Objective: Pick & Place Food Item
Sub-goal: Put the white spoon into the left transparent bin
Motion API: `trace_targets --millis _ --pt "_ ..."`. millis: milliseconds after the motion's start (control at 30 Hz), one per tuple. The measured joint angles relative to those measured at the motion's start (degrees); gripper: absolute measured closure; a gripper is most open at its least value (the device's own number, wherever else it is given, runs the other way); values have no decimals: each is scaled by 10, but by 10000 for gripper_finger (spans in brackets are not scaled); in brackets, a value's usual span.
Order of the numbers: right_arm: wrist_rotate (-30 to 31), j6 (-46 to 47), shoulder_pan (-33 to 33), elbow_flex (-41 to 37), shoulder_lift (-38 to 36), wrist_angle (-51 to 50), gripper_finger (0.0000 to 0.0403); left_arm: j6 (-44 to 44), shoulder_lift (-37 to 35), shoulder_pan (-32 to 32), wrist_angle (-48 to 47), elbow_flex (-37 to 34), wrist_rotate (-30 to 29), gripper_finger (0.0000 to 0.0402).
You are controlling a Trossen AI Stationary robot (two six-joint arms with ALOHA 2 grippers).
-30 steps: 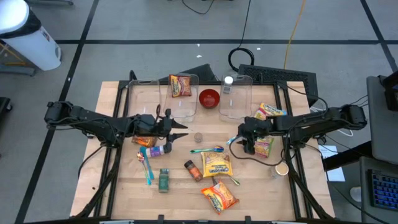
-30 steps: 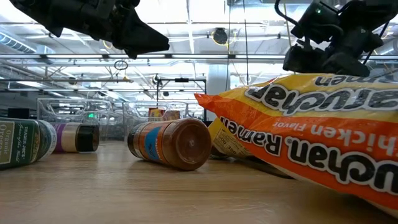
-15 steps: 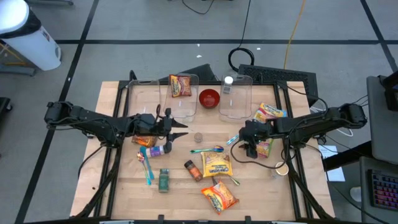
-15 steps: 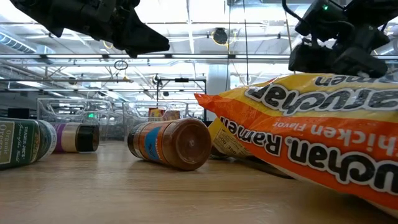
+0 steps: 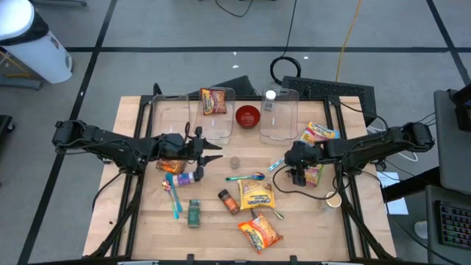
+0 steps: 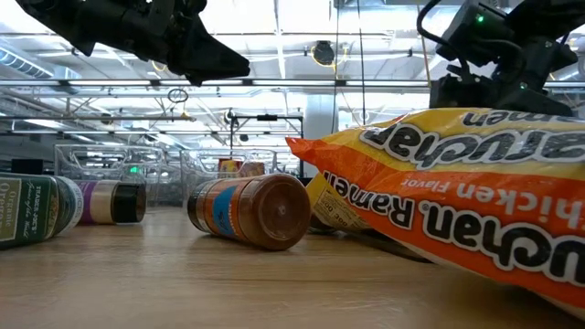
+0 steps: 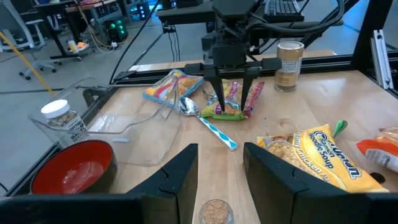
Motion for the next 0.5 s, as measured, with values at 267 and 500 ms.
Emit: trace_targets --millis 267,500 --pt "31 3 0 0 0 -26 244 0 0 0 0 0 0 266" --pt "32 2 0 0 0 -26 310 0 0 0 0 0 0 266"
